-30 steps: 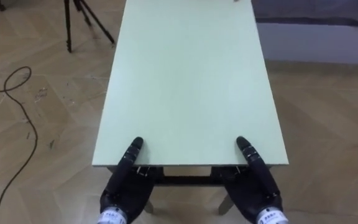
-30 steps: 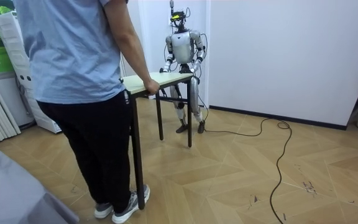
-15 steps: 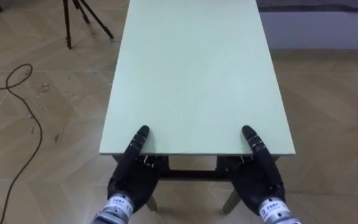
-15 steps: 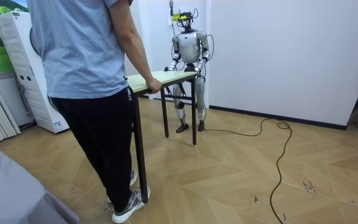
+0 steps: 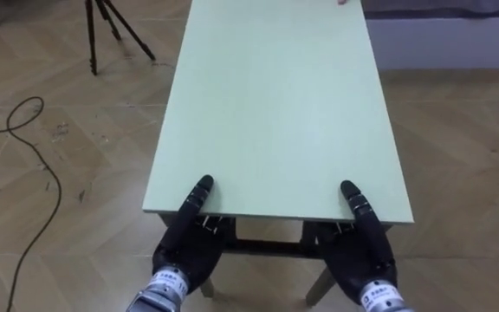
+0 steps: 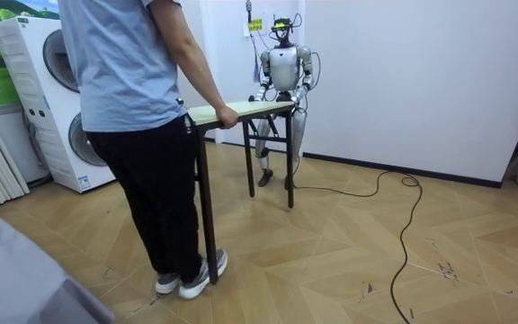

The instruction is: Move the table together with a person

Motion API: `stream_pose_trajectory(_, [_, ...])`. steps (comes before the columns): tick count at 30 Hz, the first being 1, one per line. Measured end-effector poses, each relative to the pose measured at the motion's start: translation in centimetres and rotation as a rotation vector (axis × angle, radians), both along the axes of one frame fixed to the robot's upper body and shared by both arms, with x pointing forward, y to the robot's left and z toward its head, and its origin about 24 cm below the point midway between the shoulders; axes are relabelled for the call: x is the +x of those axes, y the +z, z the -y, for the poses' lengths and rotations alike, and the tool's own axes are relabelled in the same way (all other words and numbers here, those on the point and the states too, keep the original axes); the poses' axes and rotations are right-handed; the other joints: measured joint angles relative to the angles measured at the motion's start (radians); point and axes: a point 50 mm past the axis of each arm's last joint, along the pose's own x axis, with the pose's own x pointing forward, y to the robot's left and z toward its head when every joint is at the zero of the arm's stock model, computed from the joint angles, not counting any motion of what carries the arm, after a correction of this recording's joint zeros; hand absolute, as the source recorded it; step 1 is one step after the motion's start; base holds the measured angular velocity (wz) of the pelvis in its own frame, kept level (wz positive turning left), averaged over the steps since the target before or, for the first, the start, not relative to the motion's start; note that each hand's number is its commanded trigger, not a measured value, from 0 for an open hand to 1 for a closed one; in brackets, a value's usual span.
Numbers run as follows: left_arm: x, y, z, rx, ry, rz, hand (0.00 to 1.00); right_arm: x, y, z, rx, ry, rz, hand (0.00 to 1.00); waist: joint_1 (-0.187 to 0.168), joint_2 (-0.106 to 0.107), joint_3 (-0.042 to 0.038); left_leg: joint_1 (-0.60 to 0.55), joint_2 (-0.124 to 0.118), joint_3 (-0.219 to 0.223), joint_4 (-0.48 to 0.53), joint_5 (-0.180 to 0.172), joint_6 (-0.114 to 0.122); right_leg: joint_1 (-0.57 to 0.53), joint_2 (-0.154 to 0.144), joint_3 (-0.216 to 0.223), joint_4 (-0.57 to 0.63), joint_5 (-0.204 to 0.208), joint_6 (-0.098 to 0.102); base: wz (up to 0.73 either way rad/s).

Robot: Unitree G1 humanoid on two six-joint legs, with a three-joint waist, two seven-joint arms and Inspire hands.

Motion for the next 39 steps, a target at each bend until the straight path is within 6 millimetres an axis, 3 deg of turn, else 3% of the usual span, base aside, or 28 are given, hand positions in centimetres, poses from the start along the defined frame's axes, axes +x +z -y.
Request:
stream_pose_trajectory(1, [0.2,0.2,-0.1,0.01,-0.001,0.013,1.0,0.0,0.0,-0.2,0.018,0.002,0.0,1.0,0.013,-0.022,0.0014,-0.005,-0.012,0.032,-0.009,0.002,0.006,0.031,-0.018,0.032,0.063,-0.024,0.005,0.03])
stream_pose_trajectory(3, [0.0,0.1,-0.4,0.02,0.006,0.012,1.0,-0.1,0.0,-0.4,0.019,0.013,-0.002,1.0,0.045,-0.027,0.0031,-0.014,-0.013,0.04,-0.006,0.002,0.006,0.108,-0.021,0.067,0.054,-0.03,0.009,-0.43])
stream_pose_trajectory(5, [-0.5,-0.3,-0.9,0.017,0.028,-0.004,1.0,-0.1,0.0,-1.0,0.015,0.034,-0.003,1.0,0.066,-0.03,0.0049,-0.023,-0.012,0.005,-0.002,0.002,0.006,0.208,-0.022,0.075,-0.079,-0.03,0.009,-0.71])
stream_pose_trajectory(6, [-0.9,-0.5,-1.2,0.013,0.053,-0.01,1.0,0.1,0.0,-1.2,0.004,0.051,0.001,1.0,0.081,-0.036,0.0085,-0.054,-0.011,-0.033,0.025,0.004,0.001,0.269,-0.019,0.074,-0.215,-0.061,0.032,-0.6])
stream_pose_trajectory(7, [-0.9,-0.5,-1.3,0.012,0.062,-0.011,1.0,0.5,0.3,-1.2,-0.019,0.063,0.017,1.0,0.093,-0.035,0.009,-0.1,-0.001,-0.057,0.069,0.008,-0.005,0.299,0.005,0.073,-0.316,-0.096,0.046,-0.51])
stream_pose_trajectory(9, [-0.9,-0.3,-1.0,-0.001,0.064,-0.002,1.0,1.3,0.7,-1.1,-0.037,0.081,0.041,1.0,0.1,-0.03,0.0101,-0.152,0.018,-0.09,0.1,0.02,-0.025,0.3,0.036,0.066,-0.407,-0.106,0.044,-0.19])
stream_pose_trajectory(11, [-0.6,0.2,-1.1,0.006,0.074,0.027,1.0,1.7,0.9,-1.2,-0.041,0.09,0.058,1.0,0.104,-0.046,0.019,-0.184,0.04,-0.105,0.095,0.039,-0.055,0.31,0.071,0.064,-0.488,-0.111,0.04,0.03])
stream_pose_trajectory(13, [-0.5,0.2,-1.3,0.015,0.081,0.038,1.0,1.8,0.9,-1.1,-0.042,0.088,0.059,1.0,0.123,-0.05,0.0196,-0.203,0.062,-0.104,0.095,0.046,-0.068,0.308,0.091,0.064,-0.531,-0.113,0.037,-0.11])
stream_pose_trajectory(17, [-0.5,0.3,-1.7,0.026,0.079,0.042,1.0,1.8,0.9,-1.3,-0.036,0.091,0.057,1.0,0.154,-0.052,0.0193,-0.221,0.085,-0.111,0.096,0.058,-0.087,0.31,0.117,0.053,-0.577,-0.112,0.035,-0.1])
stream_pose_trajectory(24, [-0.3,0.5,-2.0,0.028,0.075,0.05,1.0,2.1,1.0,-1.6,-0.036,0.094,0.065,1.0,0.16,-0.05,0.0186,-0.273,0.117,-0.15,0.117,0.074,-0.113,0.31,0.161,0.015,-0.631,-0.102,0.006,0.08])
stream_pose_trajectory(26, [-0.3,0.5,-2.0,0.028,0.076,0.046,1.0,2.1,0.9,-1.6,-0.037,0.095,0.062,1.0,0.166,-0.05,0.0186,-0.275,0.118,-0.184,0.117,0.081,-0.123,0.313,0.168,0.003,-0.631,-0.102,-0.001,0.06])
stream_pose_trajectory(28, [-0.4,0.4,-1.9,0.031,0.07,0.042,1.0,2.1,0.7,-1.7,-0.036,0.096,0.061,1.0,0.159,-0.046,0.0182,-0.284,0.121,-0.228,0.118,0.091,-0.138,0.315,0.184,-0.027,-0.633,-0.1,-0.015,0.18])
stream_pose_trajectory(32, [-0.8,0.1,-1.9,0.023,0.077,0.025,1.0,1.9,0.5,-1.6,-0.028,0.096,0.049,1.0,0.179,-0.026,0.0171,-0.283,0.149,-0.255,0.129,0.103,-0.156,0.314,0.215,-0.039,-0.621,-0.095,-0.038,-0.05])
stream_pose_trajectory(33, [-1.1,-0.1,-1.8,0.018,0.077,0.014,1.0,1.8,0.5,-1.6,-0.037,0.102,0.046,1.0,0.18,-0.009,0.0178,-0.275,0.156,-0.287,0.128,0.112,-0.17,0.309,0.228,-0.042,-0.602,-0.092,-0.055,-0.06])
stream_pose_trajectory(34, [-1.2,-0.3,-1.8,0.014,0.077,0.001,1.0,1.7,0.4,-1.5,-0.044,0.105,0.04,1.0,0.187,0.008,0.0213,-0.261,0.158,-0.342,0.108,0.128,-0.194,0.304,0.251,-0.032,-0.606,-0.093,-0.086,-0.04])
stream_pose_trajectory(35, [-1.2,-0.4,-1.8,0.014,0.078,-0.002,1.0,1.7,0.3,-1.5,-0.046,0.106,0.039,1.0,0.189,0.008,0.0192,-0.258,0.157,-0.366,0.093,0.137,-0.207,0.297,0.27,-0.029,-0.631,-0.089,-0.106,0.0])
stream_pose_trajectory(36, [-1.2,-0.5,-1.6,0.01,0.081,-0.005,1.0,1.8,0.4,-1.4,-0.055,0.108,0.043,1.0,0.193,0.012,0.0143,-0.256,0.158,-0.388,0.054,0.161,-0.228,0.28,0.287,-0.058,-0.642,-0.082,-0.141,0.0])
stream_pose_trajectory(37, [-1.2,-0.6,-1.5,0.006,0.092,-0.012,1.0,1.9,0.5,-1.1,-0.075,0.113,0.05,1.0,0.189,0.024,0.0137,-0.265,0.172,-0.354,0.078,0.161,-0.218,0.254,0.275,-0.1,-0.626,-0.076,-0.158,-0.13])
stream_pose_trajectory(38, [-1.4,-0.9,-1.5,-0.001,0.102,-0.022,1.0,2.0,0.5,-1.2,-0.083,0.123,0.05,1.0,0.196,0.029,0.0144,-0.269,0.185,-0.308,0.154,0.126,-0.202,0.25,0.273,-0.132,-0.615,-0.076,-0.164,-0.6])
stream_pose_trajectory(39, [-2.2,-1.4,-1.6,-0.016,0.127,-0.049,1.0,2.1,0.3,-1.4,-0.095,0.145,0.038,1.0,0.21,0.043,0.0115,-0.265,0.21,-0.247,0.339,0.062,-0.196,0.256,0.277,-0.18,-0.61,-0.069,-0.176,-0.74])
